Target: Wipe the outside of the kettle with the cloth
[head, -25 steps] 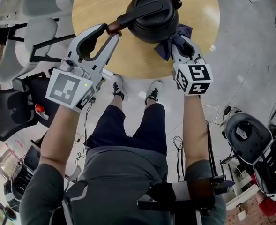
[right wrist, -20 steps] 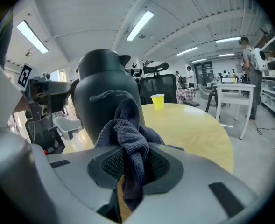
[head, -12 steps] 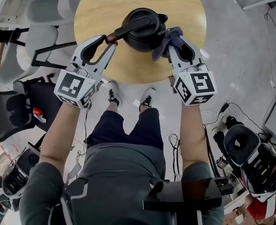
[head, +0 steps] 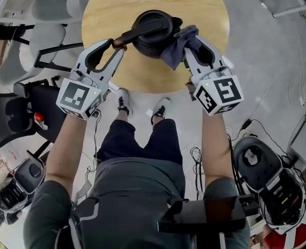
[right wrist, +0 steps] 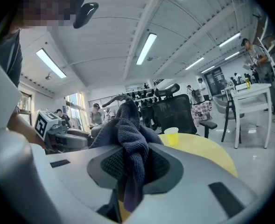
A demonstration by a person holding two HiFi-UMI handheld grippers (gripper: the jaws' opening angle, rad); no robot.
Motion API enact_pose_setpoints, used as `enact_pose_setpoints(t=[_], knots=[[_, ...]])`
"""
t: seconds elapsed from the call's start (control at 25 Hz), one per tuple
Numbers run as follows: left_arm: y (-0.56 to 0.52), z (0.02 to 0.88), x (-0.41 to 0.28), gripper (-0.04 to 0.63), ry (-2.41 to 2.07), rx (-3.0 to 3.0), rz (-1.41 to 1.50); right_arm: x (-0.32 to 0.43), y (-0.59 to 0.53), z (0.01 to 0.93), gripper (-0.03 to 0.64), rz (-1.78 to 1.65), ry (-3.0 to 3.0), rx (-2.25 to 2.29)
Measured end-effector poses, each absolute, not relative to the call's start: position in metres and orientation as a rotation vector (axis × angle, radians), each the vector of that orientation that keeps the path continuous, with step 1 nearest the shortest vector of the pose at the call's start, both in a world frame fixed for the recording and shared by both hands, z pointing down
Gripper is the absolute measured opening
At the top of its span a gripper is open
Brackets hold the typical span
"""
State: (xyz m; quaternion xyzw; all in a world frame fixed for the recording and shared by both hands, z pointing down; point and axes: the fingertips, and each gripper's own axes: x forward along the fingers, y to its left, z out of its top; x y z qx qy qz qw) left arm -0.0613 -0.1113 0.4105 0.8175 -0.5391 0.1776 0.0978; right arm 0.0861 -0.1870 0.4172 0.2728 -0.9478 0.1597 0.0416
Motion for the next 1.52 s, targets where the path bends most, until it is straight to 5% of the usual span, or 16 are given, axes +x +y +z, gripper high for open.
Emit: enact_pose_setpoints(t=[0.72,1.28,1.52], knots=[[-0.106,0.421,-0.063,0.117,-1.365,2.619,0.787,0.09,-0.151,0.546,0.095,0.381,-2.608,0.624],[-0.121,0.414,-0.087,0.118,-1.325,2.697,0.921,0.082,-0.148,0.376,0.095,0.272,-3.002,0.637],[-0.12,0.414,-0.105,0.118,-1.302,2.763,0.895,0.061,-0.127,0.387,0.097,0.252,-2.995,0.548]])
